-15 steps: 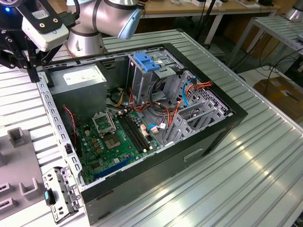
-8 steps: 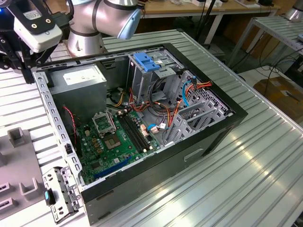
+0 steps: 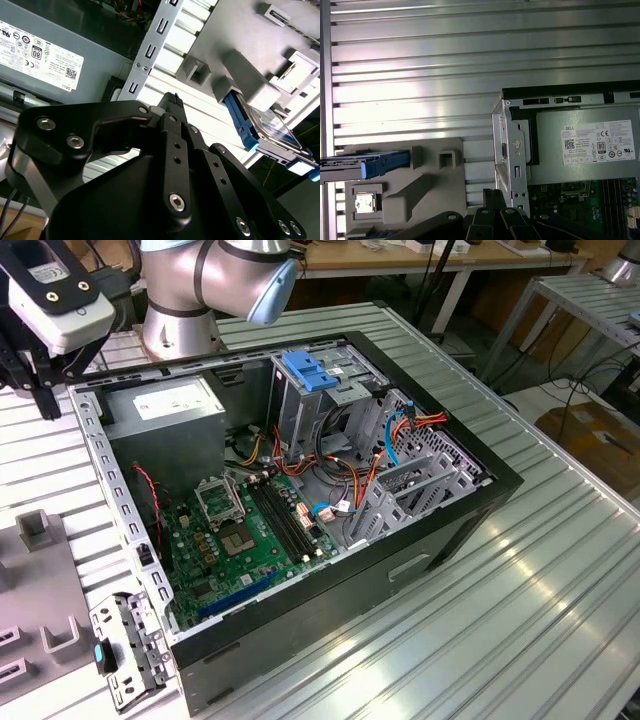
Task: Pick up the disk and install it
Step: 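Reach for the disk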
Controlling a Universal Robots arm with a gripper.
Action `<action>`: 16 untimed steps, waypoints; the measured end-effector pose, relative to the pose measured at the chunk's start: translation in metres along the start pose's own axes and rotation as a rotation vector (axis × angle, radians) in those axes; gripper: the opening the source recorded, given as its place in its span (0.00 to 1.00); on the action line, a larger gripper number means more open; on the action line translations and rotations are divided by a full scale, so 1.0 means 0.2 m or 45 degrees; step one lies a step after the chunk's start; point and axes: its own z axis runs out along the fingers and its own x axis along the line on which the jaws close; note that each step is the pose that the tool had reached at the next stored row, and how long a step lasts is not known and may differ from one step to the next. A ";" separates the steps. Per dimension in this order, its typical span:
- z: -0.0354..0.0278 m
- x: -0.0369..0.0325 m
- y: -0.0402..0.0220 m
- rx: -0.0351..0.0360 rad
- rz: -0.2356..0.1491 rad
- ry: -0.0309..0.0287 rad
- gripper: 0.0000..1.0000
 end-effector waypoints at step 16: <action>0.000 0.115 -0.009 0.0000 0.000 0.0000 0.11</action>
